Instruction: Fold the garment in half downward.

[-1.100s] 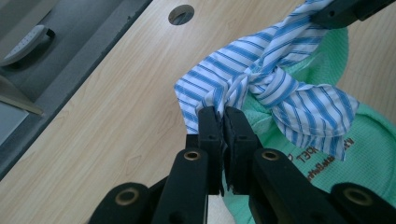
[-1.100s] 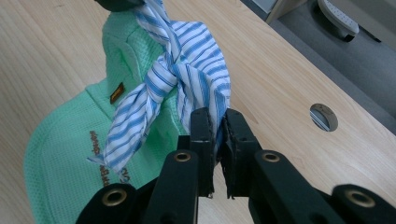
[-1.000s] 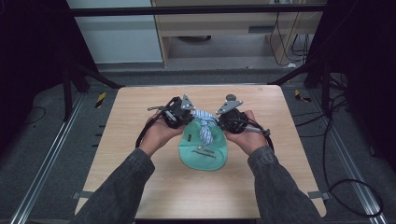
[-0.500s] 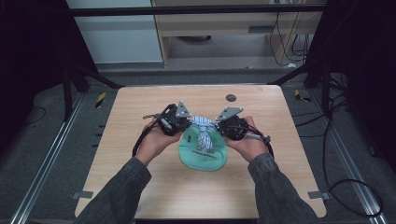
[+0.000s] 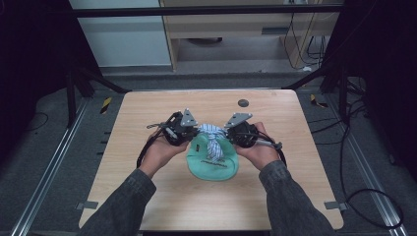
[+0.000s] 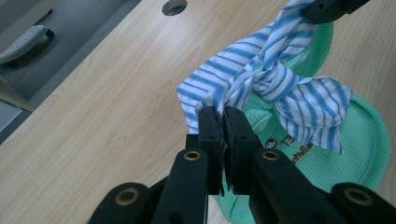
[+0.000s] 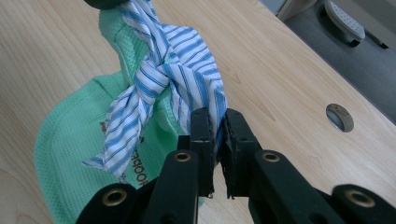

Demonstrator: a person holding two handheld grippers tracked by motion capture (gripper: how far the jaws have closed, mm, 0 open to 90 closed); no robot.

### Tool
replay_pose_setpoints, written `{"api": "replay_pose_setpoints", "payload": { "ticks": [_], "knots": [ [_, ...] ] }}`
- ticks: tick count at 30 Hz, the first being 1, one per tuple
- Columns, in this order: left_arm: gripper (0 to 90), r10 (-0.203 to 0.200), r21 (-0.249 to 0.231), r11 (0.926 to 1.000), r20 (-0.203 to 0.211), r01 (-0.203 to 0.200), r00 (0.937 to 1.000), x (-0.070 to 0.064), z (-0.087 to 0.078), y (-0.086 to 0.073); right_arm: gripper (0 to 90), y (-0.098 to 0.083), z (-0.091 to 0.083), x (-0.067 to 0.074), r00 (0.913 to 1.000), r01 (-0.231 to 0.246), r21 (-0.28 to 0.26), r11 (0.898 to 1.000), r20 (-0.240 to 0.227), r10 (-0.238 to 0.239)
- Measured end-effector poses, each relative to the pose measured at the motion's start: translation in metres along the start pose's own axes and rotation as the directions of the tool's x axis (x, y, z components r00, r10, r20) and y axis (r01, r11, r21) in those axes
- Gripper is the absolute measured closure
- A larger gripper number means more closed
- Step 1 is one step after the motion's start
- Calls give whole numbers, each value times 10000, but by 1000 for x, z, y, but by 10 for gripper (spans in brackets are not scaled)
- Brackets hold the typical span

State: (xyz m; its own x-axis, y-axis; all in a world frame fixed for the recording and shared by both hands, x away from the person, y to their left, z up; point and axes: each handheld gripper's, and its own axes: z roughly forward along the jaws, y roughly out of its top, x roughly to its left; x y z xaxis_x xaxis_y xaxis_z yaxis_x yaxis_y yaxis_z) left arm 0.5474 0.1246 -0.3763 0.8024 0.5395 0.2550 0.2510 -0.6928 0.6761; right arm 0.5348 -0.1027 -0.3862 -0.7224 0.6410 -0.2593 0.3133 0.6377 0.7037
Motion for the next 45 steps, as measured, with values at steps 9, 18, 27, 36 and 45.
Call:
{"api": "replay_pose_setpoints", "payload": {
  "ticks": [9, 18, 27, 36, 45],
  "knots": [
    [865, -32, 29, 10000, 106, 32, 9999, -4, 4, -7, 835, -5, 3, 1, 10000, 59, 89, 9999, -24, -59],
    [865, -33, 108, 9999, 192, 31, 9998, -11, 7, -16, 835, -11, 8, 8, 9999, 64, 157, 9999, -143, -62],
    [865, -5, 110, 9999, 276, 2, 9996, -16, 8, -24, 834, -19, 11, 13, 9996, 47, 249, 9997, -296, -39],
    [864, -54, 91, 9999, 302, 51, 9995, -16, 10, -26, 830, -21, 13, 15, 9997, 13, 213, 9998, -249, -8],
    [860, -121, 100, 9999, 422, 117, 9990, -27, 12, -35, 823, -31, 11, 25, 9995, 123, 175, 9998, -293, -118]
  ]
}}
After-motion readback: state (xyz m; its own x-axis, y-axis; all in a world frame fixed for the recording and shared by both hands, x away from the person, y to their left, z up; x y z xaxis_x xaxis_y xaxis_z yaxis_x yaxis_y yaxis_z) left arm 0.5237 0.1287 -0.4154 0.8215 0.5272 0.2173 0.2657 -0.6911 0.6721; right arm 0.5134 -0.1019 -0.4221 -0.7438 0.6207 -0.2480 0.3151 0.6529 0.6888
